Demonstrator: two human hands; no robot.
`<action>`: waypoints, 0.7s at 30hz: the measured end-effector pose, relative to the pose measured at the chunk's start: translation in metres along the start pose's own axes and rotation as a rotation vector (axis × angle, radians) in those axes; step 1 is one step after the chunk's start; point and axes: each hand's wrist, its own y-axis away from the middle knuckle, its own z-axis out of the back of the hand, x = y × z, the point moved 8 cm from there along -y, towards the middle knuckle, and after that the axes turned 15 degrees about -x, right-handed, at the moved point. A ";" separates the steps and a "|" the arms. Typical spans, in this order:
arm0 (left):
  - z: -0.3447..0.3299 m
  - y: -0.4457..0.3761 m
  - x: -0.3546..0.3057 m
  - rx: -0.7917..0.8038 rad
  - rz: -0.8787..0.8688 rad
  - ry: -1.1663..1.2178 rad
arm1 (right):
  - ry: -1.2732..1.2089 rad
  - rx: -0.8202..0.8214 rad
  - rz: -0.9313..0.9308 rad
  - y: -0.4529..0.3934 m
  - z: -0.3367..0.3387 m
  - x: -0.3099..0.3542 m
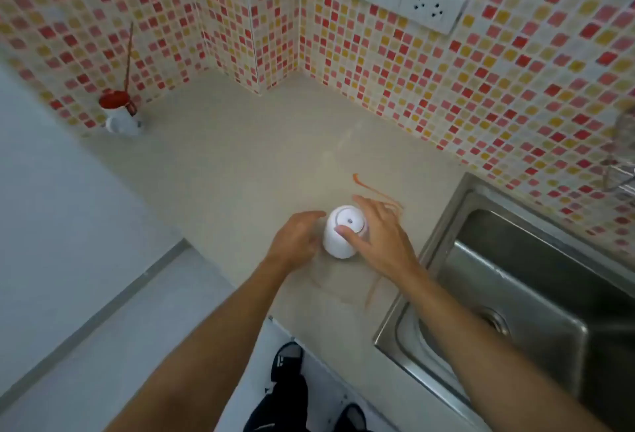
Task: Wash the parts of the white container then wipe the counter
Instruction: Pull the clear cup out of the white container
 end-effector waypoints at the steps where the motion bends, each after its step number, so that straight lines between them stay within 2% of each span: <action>1: -0.009 0.001 0.003 0.020 -0.035 0.040 | -0.010 0.002 -0.006 0.001 -0.005 -0.002; 4: -0.024 0.005 0.004 0.086 -0.017 0.131 | 0.004 0.018 -0.041 0.007 -0.017 -0.008; 9: -0.036 -0.002 -0.003 0.068 -0.003 0.256 | -0.032 -0.041 -0.177 0.003 -0.019 -0.013; 16: -0.052 0.000 -0.005 -0.032 0.088 0.202 | 0.107 -0.081 -0.262 -0.001 -0.023 -0.010; 21: -0.057 -0.001 -0.002 -0.046 0.071 0.136 | 0.251 -0.060 -0.244 -0.006 -0.026 -0.002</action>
